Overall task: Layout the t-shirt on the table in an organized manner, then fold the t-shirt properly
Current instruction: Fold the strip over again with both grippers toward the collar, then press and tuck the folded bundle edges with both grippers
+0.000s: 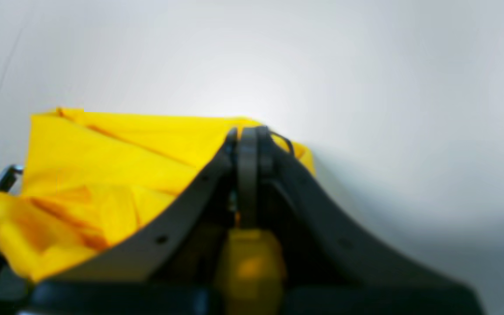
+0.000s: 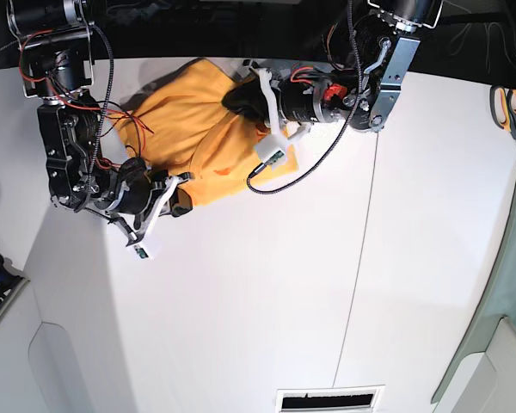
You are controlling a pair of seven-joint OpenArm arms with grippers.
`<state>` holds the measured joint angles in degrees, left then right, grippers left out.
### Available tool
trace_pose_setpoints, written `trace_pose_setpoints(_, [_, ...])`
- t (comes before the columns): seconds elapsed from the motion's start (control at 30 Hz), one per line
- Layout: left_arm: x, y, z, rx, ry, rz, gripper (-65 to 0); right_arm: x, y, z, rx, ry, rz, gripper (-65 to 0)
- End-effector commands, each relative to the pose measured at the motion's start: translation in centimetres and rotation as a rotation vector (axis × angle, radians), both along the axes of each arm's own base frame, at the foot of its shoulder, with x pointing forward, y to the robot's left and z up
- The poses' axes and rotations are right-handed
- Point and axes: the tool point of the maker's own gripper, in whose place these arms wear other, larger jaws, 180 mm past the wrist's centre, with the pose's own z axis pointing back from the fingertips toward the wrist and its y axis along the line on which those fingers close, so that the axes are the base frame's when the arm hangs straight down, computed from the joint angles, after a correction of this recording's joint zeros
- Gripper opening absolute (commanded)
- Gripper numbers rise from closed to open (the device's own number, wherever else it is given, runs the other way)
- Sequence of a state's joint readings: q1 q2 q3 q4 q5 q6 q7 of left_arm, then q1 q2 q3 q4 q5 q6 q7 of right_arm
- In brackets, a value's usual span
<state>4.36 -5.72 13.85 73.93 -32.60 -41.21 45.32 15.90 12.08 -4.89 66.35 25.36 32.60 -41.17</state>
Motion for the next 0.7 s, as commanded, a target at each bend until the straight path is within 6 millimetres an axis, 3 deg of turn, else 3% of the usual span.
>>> trace_pose_setpoints(0.0, [1.6, 1.2, -0.3, 0.039, -0.012, 0.028, -63.7, 1.5, -0.8, 1.5, 0.012, -0.048, -0.014, -65.0])
trace_pose_setpoints(0.13, [5.0, 4.6, -1.0, 0.086, -0.01, 0.099, -63.7, 0.4, -1.8, 1.4, 0.051, 0.013, -0.024, -65.0])
trace_pose_setpoints(0.27, [8.7, 6.9, 0.3, 0.118, -0.069, 0.129, -63.7, -2.5, -1.0, 0.4, 0.111, 0.085, -0.016, -65.0])
trace_pose_setpoints(0.5, [14.2, 7.2, 3.9, 0.151, -0.196, 0.119, -63.7, -6.1, -0.1, -0.3, 0.166, 0.121, -0.021, -65.0])
trace_pose_setpoints(0.67, [14.3, 7.0, 5.7, 0.123, -0.174, 0.091, -63.7, -4.4, -1.5, 2.3, 0.176, 0.025, -0.066, -65.0])
